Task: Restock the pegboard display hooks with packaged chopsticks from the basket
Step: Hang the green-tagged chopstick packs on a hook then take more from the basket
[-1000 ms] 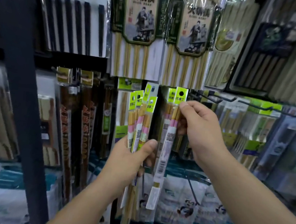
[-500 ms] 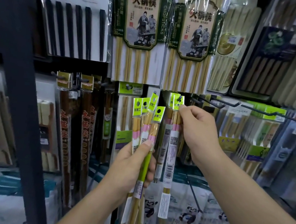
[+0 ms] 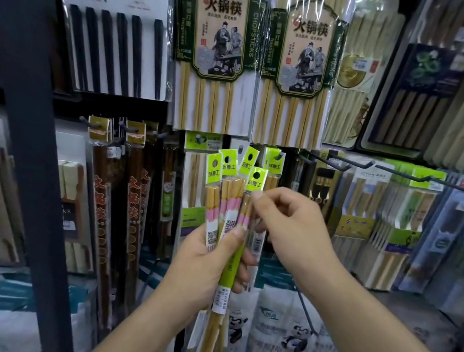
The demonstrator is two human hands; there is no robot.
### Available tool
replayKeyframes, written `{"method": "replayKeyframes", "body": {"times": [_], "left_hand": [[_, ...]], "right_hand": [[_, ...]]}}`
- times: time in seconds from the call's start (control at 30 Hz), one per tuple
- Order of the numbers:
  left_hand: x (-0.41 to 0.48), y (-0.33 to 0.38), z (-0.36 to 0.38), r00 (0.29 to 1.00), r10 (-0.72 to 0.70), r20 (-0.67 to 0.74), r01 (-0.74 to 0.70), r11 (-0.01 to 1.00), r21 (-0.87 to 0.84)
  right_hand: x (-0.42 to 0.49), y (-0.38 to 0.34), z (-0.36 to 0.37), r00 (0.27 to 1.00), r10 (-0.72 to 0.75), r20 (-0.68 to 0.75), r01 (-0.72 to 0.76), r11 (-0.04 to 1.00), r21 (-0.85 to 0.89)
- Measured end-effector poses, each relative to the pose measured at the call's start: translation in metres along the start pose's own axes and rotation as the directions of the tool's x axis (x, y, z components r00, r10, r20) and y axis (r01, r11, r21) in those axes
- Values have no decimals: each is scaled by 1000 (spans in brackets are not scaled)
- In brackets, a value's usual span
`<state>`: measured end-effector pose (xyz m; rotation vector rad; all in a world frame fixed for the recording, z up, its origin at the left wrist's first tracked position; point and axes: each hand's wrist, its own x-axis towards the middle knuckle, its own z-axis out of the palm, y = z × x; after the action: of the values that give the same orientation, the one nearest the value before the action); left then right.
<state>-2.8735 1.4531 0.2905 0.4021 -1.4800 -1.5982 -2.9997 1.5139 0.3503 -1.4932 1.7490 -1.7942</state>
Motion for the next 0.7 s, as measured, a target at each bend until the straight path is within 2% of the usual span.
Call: {"method": "replayKeyframes", "body": {"times": [0.13,0.23,0.33,0.7], "left_hand": [[-1,-3,-1,1000,-3,14,3,1000,-12],[0,-6,-6,999,-40,-28,40,999,-6],[2,-8,-10,996,-89,-7,88,995,-47],[-1,-8,-13,995,-99,10,99,995,-25]], "right_hand": [[-1,-3,5,1000,-18,20,17,999,44],[7,-8,0,999,32,-41,-26,991,132],[19,-12,-7,992,66,-109,-46,983,176],[34,-1,-8,981,73,-177,-53,992,115]]}}
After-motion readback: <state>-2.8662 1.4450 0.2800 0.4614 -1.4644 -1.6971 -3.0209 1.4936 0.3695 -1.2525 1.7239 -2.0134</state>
